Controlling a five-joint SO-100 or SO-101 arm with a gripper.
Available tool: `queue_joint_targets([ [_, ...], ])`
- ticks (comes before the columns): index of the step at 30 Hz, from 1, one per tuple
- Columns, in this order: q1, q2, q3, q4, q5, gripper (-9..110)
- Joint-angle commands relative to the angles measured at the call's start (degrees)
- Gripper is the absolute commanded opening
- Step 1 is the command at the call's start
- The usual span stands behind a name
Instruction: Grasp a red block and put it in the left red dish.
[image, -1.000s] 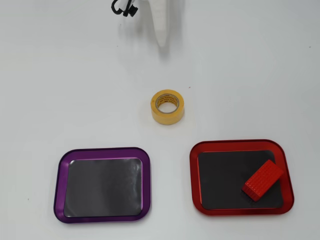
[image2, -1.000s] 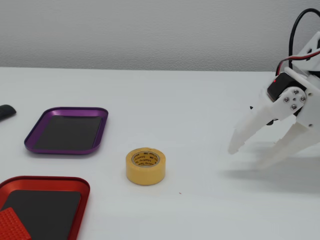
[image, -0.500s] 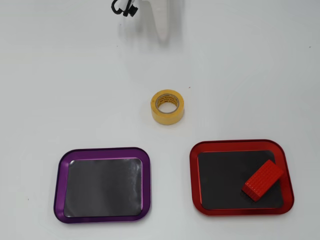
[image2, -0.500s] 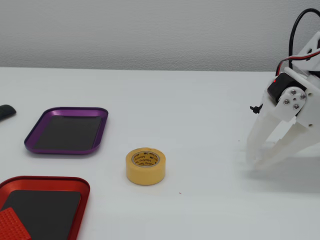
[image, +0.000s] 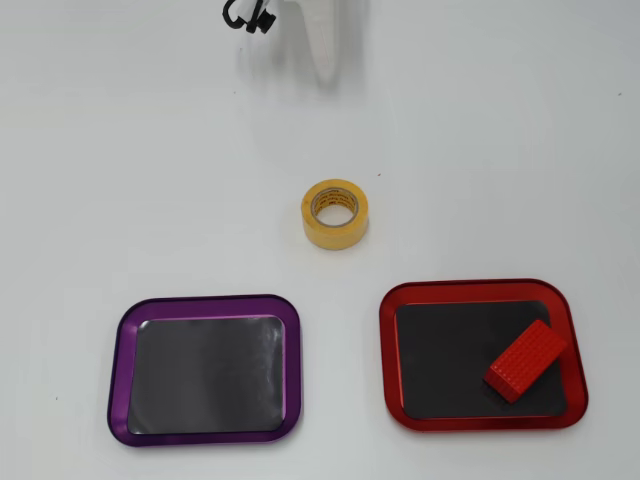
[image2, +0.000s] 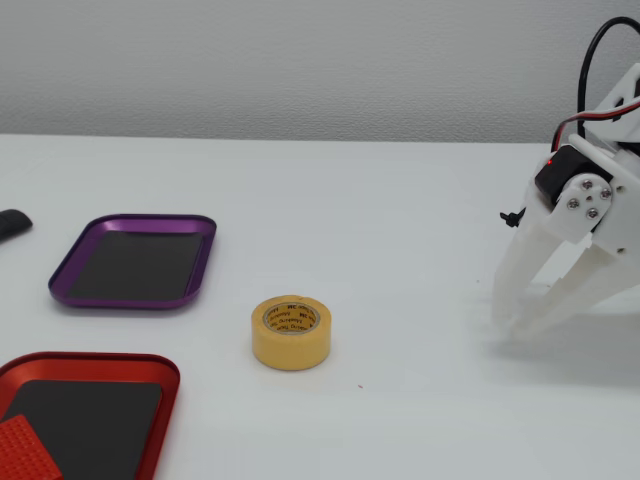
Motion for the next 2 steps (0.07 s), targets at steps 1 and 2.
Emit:
queue_joint_targets([
  [1, 0.00, 4.92, 0.35, -0.18, -0.53, 0],
  [2, 0.00, 4.92, 0.35, -0.18, -0.53, 0],
])
